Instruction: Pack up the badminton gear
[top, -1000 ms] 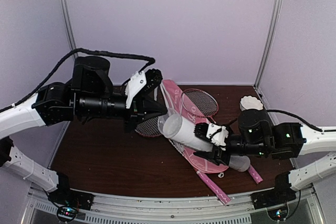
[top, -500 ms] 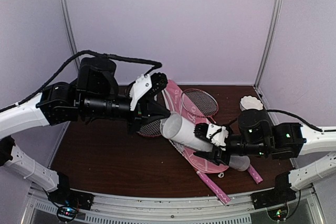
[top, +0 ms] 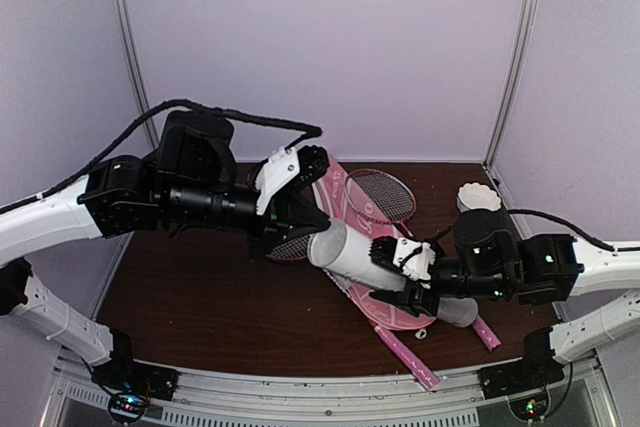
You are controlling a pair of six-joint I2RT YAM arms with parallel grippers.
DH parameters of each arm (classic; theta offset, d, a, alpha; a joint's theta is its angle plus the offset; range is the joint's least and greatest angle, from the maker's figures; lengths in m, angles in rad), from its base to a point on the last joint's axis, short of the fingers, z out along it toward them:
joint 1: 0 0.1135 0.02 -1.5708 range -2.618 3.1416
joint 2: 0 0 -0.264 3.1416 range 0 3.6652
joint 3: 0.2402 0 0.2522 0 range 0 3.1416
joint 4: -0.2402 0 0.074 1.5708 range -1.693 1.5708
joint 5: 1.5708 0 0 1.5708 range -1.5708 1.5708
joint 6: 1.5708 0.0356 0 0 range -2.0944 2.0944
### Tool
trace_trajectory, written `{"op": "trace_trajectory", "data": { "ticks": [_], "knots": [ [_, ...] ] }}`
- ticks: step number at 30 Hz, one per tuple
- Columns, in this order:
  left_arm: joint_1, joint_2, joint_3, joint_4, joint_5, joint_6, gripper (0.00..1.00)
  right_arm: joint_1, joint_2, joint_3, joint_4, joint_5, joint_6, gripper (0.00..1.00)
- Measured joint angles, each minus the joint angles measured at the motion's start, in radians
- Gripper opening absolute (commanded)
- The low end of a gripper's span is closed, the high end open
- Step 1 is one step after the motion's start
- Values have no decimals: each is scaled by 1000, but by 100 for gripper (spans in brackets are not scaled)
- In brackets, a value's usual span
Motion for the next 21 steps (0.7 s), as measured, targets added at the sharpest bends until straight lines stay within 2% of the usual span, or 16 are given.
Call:
{"op": "trace_trajectory", "data": {
  "ticks": [4, 12, 21],
  "knots": [
    [-1, 5, 1, -1, 3, 10, 38, 0, 0, 0, -3, 2, 1, 36],
    [-1, 9, 1, -1, 11, 13, 46, 0, -2, -3, -5, 9, 1, 35],
    [-1, 29, 1, -7, 18, 5, 62, 0, -12, -15, -19, 18, -6, 36]
  ]
}}
